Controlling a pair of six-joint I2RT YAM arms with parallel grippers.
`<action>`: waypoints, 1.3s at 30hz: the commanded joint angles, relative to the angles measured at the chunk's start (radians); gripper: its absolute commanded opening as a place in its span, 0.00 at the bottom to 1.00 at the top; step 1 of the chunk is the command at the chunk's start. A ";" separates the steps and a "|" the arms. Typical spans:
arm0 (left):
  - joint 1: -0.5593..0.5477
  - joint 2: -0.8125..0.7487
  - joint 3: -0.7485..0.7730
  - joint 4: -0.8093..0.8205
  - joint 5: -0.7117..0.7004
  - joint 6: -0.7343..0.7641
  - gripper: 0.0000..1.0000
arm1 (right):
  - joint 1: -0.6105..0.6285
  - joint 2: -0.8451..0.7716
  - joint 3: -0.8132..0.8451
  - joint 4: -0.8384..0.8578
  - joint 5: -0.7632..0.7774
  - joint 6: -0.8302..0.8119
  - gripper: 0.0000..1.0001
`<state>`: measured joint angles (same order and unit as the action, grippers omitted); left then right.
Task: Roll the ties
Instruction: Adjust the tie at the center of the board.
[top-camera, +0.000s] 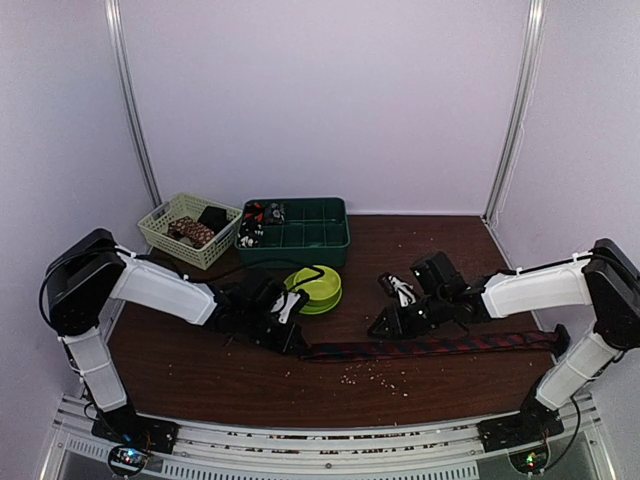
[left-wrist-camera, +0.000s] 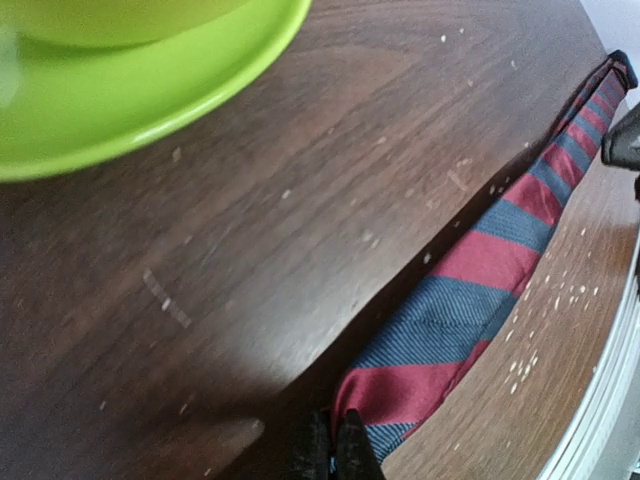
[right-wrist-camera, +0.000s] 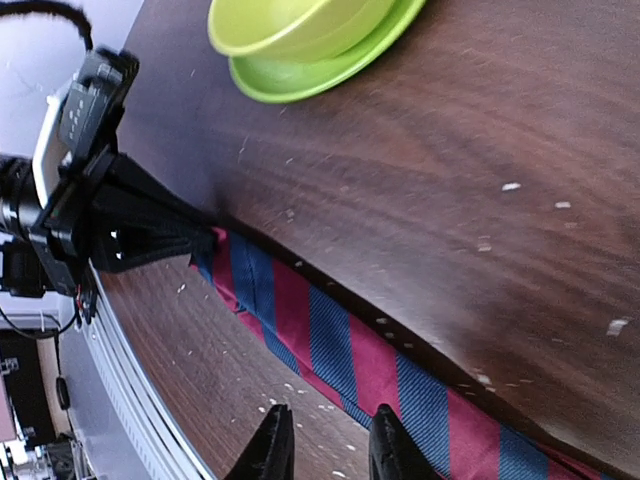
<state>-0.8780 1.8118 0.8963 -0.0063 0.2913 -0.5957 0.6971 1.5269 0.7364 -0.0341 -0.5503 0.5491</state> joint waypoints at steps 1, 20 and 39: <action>0.015 -0.055 -0.029 -0.075 -0.040 0.064 0.00 | 0.069 0.048 0.072 0.046 0.000 -0.002 0.26; 0.108 -0.141 -0.061 -0.156 0.041 0.201 0.27 | 0.267 0.095 0.306 -0.252 0.317 -0.683 0.67; 0.162 -0.333 -0.205 -0.038 0.016 0.090 0.69 | 0.335 0.442 0.628 -0.511 0.356 -0.974 0.74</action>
<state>-0.7223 1.5070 0.7063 -0.0998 0.3141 -0.4824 1.0275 1.9366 1.3151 -0.4759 -0.2214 -0.3721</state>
